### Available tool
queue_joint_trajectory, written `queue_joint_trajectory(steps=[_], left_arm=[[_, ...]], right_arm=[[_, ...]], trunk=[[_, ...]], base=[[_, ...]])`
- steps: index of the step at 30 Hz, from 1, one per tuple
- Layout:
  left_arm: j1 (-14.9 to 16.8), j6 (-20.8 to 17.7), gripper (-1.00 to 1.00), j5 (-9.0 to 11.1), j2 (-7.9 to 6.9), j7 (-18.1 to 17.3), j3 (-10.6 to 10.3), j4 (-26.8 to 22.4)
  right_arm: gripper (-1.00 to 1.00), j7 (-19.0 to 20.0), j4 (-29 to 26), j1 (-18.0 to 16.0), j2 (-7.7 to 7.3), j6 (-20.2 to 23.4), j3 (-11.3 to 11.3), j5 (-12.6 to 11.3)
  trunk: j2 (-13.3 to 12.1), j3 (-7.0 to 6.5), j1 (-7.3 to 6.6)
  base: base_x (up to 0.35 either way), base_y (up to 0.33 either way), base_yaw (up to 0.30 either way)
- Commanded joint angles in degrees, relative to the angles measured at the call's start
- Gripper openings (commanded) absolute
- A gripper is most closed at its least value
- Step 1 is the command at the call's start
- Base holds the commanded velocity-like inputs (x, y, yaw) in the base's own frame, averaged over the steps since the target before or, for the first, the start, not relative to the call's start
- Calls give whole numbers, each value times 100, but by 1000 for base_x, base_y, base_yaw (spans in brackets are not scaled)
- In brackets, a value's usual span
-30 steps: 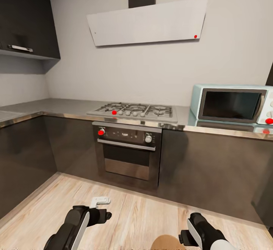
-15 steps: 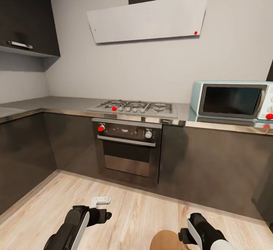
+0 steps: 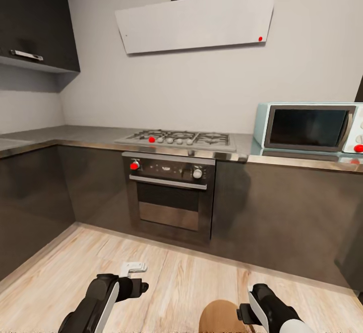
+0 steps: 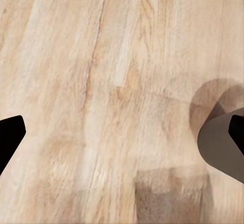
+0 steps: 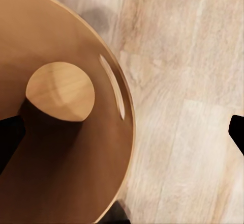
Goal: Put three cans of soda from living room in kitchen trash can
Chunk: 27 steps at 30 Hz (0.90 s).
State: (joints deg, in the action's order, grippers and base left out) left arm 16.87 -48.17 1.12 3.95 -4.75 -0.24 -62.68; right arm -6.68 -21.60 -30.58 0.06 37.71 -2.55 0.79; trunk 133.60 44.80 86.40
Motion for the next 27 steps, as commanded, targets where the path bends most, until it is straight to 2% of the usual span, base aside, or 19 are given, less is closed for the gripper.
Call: queue_joint_trajectory(steps=[1, 24, 27], left_arm=[[0, 0, 100, -3, 0, 0, -1, 0], [0, 0, 100, -12, 3, 0, -3, 2], [0, 0, 100, -11, 1, 0, -3, 2]], right_arm=[[100, 0, 0, 0, 1, 0, 0, 0], [100, 0, 1, 0, 0, -1, 0, 0], [100, 0, 0, 0, 1, -1, 0, 0]], trunk=[[42, 18, 23], [964, 431, 528], [968, 498, 536]], base=[[0, 0, 0], [0, 0, 0], [0, 0, 0]])
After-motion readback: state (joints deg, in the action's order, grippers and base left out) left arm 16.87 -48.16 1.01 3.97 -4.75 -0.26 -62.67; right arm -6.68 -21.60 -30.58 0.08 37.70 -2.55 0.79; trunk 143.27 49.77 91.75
